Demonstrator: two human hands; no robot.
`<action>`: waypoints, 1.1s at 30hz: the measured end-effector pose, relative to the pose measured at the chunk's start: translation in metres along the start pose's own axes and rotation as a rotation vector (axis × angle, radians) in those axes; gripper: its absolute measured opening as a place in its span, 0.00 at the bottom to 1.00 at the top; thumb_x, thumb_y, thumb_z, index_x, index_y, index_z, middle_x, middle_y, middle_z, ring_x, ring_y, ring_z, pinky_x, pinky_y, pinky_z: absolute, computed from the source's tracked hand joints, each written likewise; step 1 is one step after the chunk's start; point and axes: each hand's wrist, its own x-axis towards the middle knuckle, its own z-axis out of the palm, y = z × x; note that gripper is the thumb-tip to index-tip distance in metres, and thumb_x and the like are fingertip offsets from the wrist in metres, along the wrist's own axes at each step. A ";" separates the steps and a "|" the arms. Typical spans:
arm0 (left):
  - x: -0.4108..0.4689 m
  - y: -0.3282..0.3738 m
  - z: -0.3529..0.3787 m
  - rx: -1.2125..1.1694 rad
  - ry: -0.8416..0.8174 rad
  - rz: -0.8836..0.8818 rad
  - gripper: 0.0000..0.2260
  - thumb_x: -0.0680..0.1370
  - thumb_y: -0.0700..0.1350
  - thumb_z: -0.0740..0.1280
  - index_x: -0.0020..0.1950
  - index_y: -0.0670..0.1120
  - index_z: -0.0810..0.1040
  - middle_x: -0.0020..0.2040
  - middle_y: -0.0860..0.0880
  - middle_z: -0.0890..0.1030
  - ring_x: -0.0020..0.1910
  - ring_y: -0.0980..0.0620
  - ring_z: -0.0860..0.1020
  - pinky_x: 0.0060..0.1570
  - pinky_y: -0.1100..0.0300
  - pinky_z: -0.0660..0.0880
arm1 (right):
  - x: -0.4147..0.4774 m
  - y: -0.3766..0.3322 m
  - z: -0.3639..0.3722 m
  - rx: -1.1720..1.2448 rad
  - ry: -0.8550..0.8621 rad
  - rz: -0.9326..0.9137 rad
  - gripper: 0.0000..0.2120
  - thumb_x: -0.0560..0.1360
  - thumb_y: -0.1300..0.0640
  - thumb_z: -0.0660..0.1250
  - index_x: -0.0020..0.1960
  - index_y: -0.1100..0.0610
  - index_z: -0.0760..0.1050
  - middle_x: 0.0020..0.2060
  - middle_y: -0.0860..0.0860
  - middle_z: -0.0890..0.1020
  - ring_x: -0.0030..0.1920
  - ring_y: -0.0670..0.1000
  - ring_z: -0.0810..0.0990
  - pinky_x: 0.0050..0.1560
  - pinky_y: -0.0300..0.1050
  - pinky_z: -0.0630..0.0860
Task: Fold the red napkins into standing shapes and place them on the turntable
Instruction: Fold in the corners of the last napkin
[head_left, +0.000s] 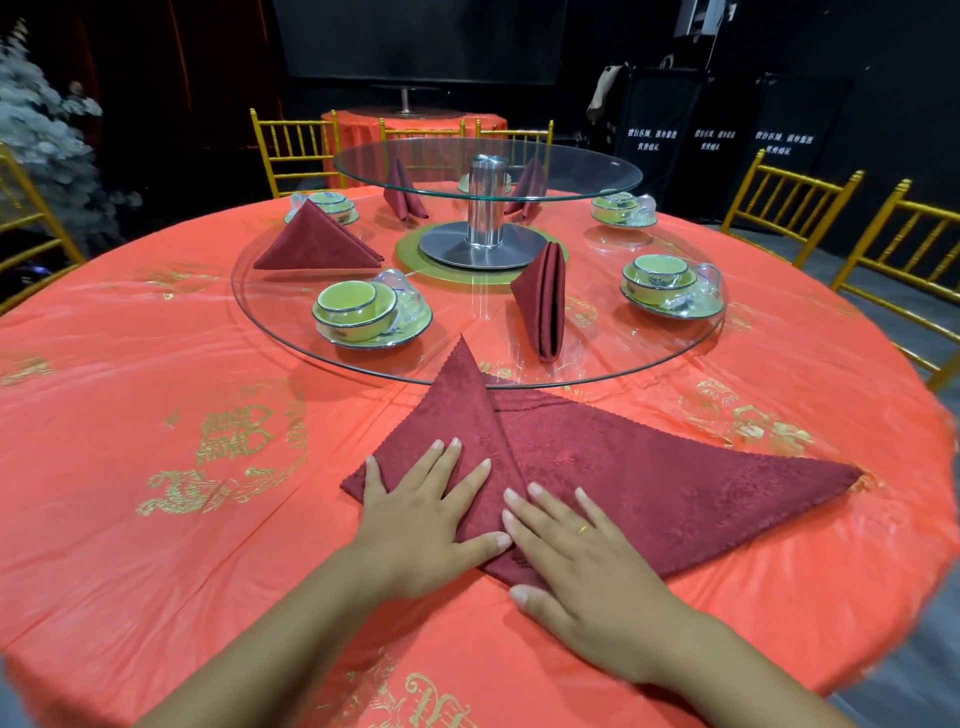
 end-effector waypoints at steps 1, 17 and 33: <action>0.001 0.000 0.000 0.000 -0.005 -0.002 0.41 0.62 0.78 0.34 0.74 0.66 0.37 0.77 0.56 0.34 0.74 0.58 0.32 0.65 0.31 0.30 | -0.004 -0.001 0.001 -0.064 -0.010 -0.008 0.30 0.77 0.38 0.47 0.70 0.53 0.70 0.71 0.48 0.68 0.72 0.50 0.65 0.66 0.59 0.68; -0.015 -0.072 -0.012 -0.029 -0.040 -0.314 0.31 0.72 0.72 0.39 0.74 0.67 0.40 0.79 0.51 0.39 0.77 0.53 0.39 0.71 0.37 0.38 | -0.004 0.006 0.013 -0.006 -0.052 -0.043 0.36 0.75 0.33 0.37 0.78 0.51 0.44 0.76 0.44 0.41 0.75 0.48 0.37 0.70 0.67 0.35; -0.030 -0.052 -0.033 0.017 0.445 0.525 0.15 0.65 0.35 0.76 0.50 0.46 0.86 0.50 0.48 0.85 0.49 0.50 0.83 0.43 0.49 0.82 | -0.002 0.007 0.014 0.075 -0.106 -0.034 0.38 0.71 0.30 0.34 0.77 0.47 0.36 0.73 0.40 0.33 0.73 0.44 0.29 0.70 0.52 0.25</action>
